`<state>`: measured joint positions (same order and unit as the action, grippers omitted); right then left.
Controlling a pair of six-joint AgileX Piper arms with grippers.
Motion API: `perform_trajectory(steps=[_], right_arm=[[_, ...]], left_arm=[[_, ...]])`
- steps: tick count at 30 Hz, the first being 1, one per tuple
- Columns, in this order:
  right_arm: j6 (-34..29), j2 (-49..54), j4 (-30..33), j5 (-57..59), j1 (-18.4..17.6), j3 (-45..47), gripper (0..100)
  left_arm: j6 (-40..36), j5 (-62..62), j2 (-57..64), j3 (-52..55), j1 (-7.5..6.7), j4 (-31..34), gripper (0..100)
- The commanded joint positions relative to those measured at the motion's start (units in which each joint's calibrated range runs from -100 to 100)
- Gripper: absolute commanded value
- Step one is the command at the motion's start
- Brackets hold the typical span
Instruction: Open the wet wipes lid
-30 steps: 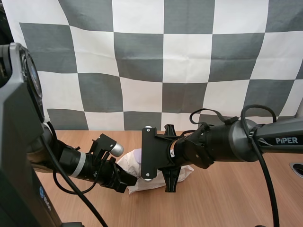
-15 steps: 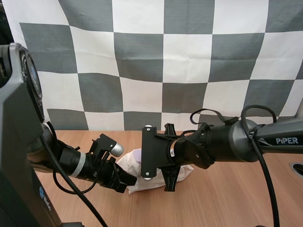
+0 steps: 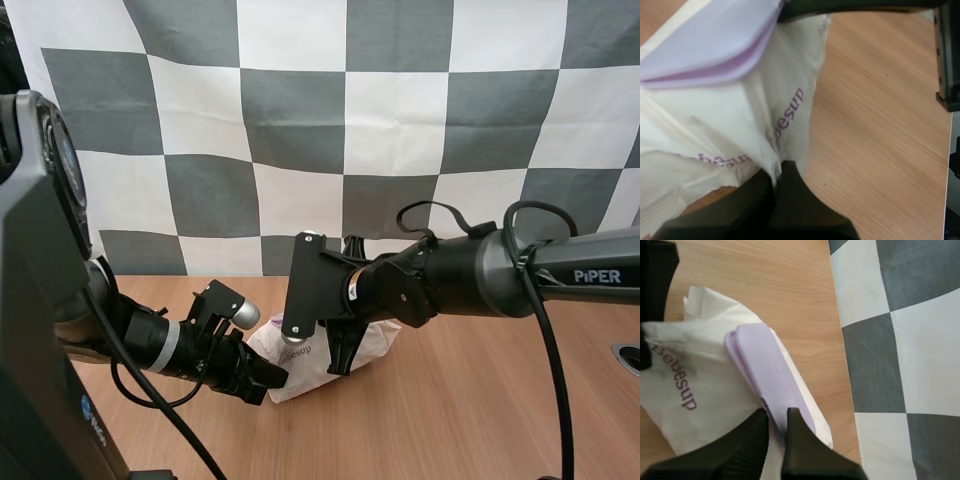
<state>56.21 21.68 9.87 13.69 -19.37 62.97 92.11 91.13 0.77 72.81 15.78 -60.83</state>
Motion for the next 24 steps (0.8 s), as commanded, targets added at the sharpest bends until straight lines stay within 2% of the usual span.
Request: perform_trajectory(steps=[1, 24], right_arm=[[-0.1, 0.1, -0.1, -0.6, 0.0, -1.1, 0], [-0.3, -2.1, 0.4, -0.3, 0.0, -2.5, 0]], left_arm=[[0.2, -0.1, 0.0, -0.1, 0.02, 0.3, 0], [0.1, -4.4, 0.0, 0.1, 0.02, 3.7, 0]])
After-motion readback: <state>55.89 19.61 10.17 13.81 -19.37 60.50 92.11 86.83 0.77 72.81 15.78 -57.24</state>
